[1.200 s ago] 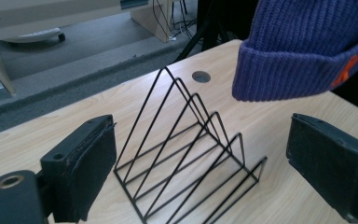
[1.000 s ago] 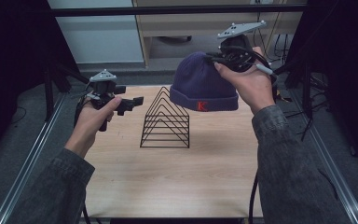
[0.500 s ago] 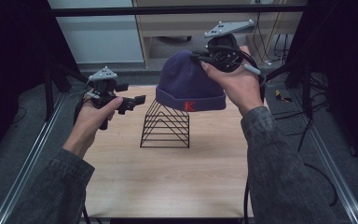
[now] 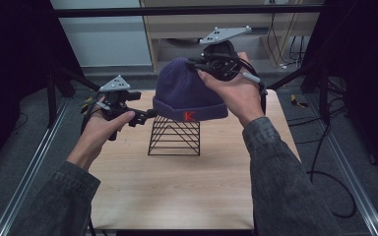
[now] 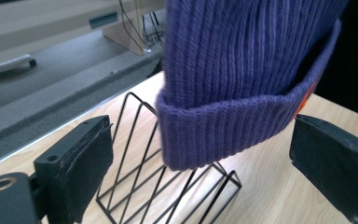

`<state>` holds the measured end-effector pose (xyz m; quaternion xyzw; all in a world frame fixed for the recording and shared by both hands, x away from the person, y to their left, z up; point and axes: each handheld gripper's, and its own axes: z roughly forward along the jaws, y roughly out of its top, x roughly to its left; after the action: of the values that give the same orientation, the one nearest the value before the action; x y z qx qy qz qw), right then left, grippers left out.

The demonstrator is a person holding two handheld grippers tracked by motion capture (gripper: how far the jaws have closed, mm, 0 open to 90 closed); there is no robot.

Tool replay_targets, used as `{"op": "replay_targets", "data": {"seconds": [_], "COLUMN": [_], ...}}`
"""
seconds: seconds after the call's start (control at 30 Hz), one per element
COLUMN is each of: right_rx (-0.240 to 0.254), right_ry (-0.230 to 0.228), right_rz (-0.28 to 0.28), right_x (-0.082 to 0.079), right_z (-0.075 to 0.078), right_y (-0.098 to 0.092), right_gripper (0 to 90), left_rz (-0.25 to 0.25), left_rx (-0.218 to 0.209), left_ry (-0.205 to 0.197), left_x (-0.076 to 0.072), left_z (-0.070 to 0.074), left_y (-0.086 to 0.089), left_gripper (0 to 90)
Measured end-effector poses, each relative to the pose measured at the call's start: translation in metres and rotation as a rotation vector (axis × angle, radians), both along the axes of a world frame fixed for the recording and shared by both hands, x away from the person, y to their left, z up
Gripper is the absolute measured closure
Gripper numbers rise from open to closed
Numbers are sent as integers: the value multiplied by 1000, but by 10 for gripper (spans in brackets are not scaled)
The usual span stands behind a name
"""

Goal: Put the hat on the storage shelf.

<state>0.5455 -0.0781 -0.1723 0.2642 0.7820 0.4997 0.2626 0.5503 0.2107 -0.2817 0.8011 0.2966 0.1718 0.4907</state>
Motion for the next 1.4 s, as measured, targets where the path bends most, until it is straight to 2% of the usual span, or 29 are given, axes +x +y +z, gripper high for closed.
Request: {"op": "replay_targets", "data": {"seconds": [0.23,0.27,0.3,0.37,0.4,0.43,0.47,0.5,0.57,0.6,0.63,0.7,0.73,0.77,0.8,0.87,0.97,1.1,1.4], "right_rx": [16,12,13,14,14,21,20,16,13,7,4,-12,-12,-19,-22,-24,-21,-32,-46], "right_ry": [0,-1,-1,1,1,3,5,6,6,6,3,1,1,0,3,5,17,32,58], "right_rz": [25,31,31,36,38,41,44,46,49,49,48,39,39,35,27,15,6,1,1], "right_x": [1,1,1,2,2,2,2,2,2,2,2,3,3,5,6,9,13,18,27], "right_z": [1,0,0,-1,-2,-2,-3,-3,-2,-2,-1,-2,-2,-2,-4,-7,-10,-17,-32], "right_y": [11,13,14,16,16,17,18,19,20,21,21,21,21,20,19,16,12,14,22], "right_gripper": [834,834,834,833,834,834,833,833,833,832,832,832,832,831,831,829,828,826,824], "left_rz": [2,-6,-12,-18,-28,-29,-28,-27,-26,-22,-16,-21,-16,-10,-7,22,39,68,103], "left_rx": [17,12,-2,1,63,84,80,55,43,55,75,83,81,58,64,100,105,150,157], "left_ry": [31,49,54,60,44,38,42,57,59,53,54,59,65,81,77,45,42,26,29], "left_x": [14,16,16,15,15,15,15,16,17,17,19,21,22,23,23,22,22,19,22], "left_z": [-12,-14,-15,-15,-16,-17,-17,-18,-17,-18,-18,-19,-19,-19,-18,-16,-15,-14,-26], "left_y": [-1,-1,-1,-2,-6,-8,-8,-9,-9,-10,-11,-12,-12,-12,-13,-13,-10,-5,1], "left_gripper": [50,51,54,96,118,163,204,253,392,392,448,609,609,651,678,703,710,709,705]}}
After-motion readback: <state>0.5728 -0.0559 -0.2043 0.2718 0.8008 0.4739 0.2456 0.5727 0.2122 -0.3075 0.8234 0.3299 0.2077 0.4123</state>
